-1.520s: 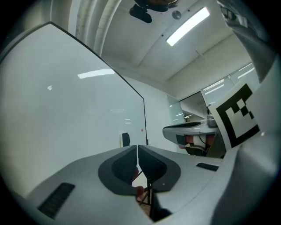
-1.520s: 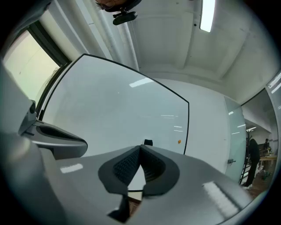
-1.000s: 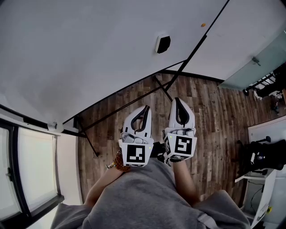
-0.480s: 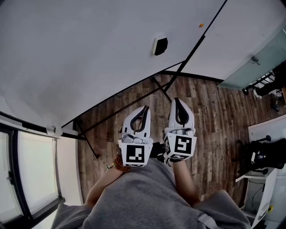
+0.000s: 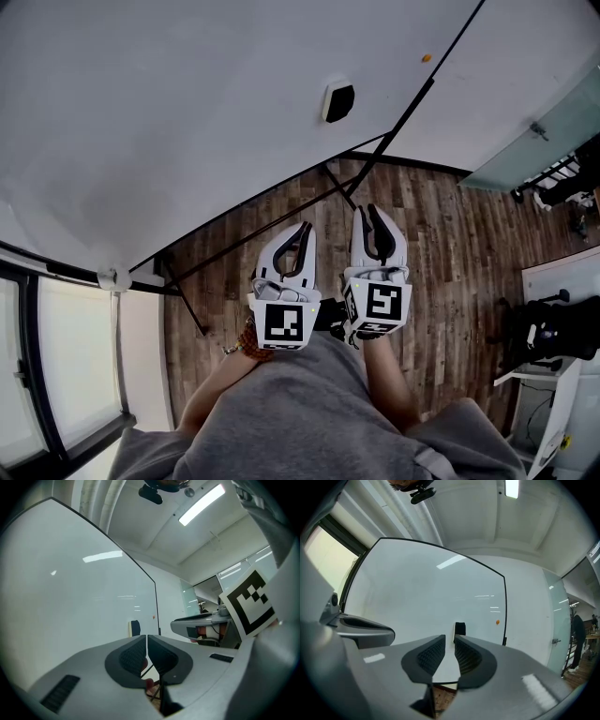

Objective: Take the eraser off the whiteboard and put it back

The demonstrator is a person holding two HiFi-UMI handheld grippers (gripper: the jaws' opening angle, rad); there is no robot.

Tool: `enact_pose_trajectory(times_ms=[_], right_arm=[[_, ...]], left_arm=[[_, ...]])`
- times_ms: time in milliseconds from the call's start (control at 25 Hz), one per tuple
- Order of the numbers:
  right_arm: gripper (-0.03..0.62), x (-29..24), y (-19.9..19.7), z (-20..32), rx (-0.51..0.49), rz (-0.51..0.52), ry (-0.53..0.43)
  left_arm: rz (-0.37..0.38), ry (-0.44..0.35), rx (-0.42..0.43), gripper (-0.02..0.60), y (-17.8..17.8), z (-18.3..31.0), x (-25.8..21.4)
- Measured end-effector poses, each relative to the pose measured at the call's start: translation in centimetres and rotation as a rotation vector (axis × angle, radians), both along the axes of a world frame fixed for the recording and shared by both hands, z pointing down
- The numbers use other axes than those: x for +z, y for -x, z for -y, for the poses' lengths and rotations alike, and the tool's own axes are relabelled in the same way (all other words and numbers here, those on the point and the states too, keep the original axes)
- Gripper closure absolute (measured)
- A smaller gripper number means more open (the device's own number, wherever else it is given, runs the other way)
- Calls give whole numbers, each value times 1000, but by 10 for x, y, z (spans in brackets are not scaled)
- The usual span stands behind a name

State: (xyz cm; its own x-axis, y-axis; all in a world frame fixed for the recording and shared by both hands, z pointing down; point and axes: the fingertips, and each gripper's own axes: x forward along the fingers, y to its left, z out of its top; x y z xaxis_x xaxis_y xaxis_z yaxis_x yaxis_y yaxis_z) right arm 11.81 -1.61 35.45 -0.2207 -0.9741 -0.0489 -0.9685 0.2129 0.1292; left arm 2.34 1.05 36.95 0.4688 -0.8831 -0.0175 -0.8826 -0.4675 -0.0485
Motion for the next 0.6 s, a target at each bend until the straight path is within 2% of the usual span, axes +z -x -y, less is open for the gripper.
enact_pose_trajectory(times_ms=[280, 600], right_arm=[[494, 2, 2, 15, -14, -3, 8], [480, 3, 3, 33, -20, -8, 20]], left_arm=[[-18, -14, -7, 574, 0, 15, -1], [-7, 6, -1, 574, -2, 30, 2]])
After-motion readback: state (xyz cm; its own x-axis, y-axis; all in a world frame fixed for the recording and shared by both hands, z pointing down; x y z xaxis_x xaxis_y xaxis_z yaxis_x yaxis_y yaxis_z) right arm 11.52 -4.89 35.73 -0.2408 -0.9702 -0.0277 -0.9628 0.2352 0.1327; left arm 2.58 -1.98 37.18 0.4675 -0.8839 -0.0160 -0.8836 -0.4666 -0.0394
